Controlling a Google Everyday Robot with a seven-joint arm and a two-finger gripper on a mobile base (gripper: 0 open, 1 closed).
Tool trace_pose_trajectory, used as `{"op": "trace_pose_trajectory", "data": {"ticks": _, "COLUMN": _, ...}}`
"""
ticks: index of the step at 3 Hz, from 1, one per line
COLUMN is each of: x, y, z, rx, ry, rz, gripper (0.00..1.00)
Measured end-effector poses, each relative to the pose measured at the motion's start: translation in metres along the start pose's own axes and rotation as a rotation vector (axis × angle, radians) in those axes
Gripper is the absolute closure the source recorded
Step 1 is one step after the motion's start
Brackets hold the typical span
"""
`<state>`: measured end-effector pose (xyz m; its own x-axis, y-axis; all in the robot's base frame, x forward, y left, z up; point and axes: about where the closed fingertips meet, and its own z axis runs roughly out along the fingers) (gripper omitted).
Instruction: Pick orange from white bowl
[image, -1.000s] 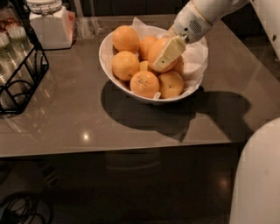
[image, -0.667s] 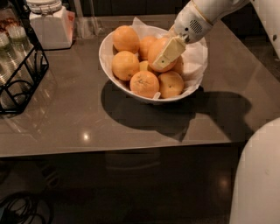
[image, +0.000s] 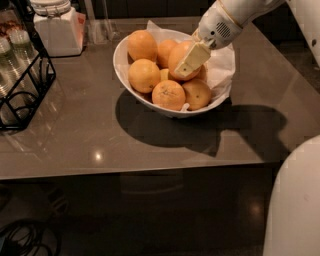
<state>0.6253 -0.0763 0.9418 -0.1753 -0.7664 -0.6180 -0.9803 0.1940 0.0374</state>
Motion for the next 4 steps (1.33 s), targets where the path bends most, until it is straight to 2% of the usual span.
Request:
{"op": "trace_pose_trajectory", "data": {"ticks": 1, "x": -0.008, "y": 0.014, "z": -0.025, "rx": 0.092, "ry": -0.027, "rz": -0.069, "gripper": 1.0}}
{"op": "trace_pose_trajectory", "data": {"ticks": 2, "x": -0.014, "y": 0.027, "z": -0.046, "rx": 0.146, "ry": -0.11, "rz": -0.11, "gripper": 1.0}}
{"op": "trace_pose_trajectory", "data": {"ticks": 3, "x": -0.02, "y": 0.057, "z": -0.073, "rx": 0.188, "ry": -0.232, "rz": -0.177, "gripper": 1.0}}
{"op": "trace_pose_trajectory", "data": {"ticks": 4, "x": -0.014, "y": 0.098, "z": -0.097, "rx": 0.252, "ry": -0.342, "rz": -0.194, "gripper": 1.0}}
